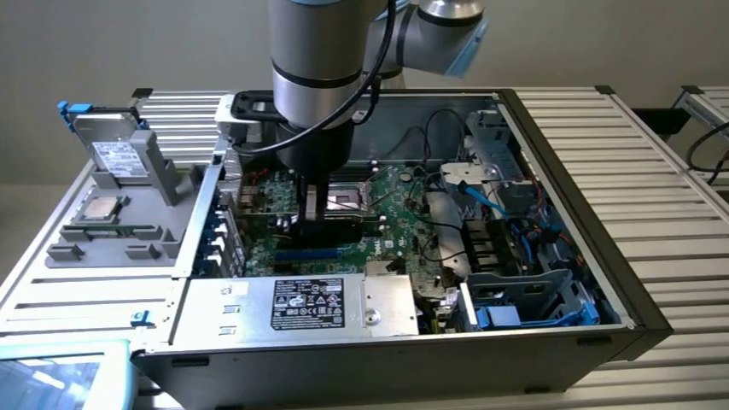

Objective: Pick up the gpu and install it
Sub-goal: 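Pick up the gpu and move the gpu toward the slot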

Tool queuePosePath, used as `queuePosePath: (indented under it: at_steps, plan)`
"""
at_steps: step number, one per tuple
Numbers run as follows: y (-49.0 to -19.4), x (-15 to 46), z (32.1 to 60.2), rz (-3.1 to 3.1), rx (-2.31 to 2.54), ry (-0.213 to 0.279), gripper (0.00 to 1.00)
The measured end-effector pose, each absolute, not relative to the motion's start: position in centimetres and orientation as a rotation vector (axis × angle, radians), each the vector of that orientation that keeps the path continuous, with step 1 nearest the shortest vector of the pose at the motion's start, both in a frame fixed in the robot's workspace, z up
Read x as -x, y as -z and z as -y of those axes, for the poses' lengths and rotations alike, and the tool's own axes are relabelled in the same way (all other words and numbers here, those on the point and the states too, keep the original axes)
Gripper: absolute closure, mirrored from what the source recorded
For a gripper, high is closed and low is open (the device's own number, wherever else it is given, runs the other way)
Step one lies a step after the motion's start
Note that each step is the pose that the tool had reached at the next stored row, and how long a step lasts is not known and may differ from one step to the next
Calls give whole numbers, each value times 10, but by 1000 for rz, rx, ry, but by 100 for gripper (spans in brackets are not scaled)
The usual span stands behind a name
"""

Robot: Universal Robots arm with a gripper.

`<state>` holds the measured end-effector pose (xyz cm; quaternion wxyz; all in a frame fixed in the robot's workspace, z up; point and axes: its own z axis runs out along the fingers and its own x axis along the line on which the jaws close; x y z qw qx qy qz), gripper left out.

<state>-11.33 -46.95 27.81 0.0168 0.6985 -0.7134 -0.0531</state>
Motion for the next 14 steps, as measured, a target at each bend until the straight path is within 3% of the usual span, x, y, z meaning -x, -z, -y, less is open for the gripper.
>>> queuePosePath:
  at_steps: [14]
  plan:
    - [-278,113,462,2209,-2165,147,72]
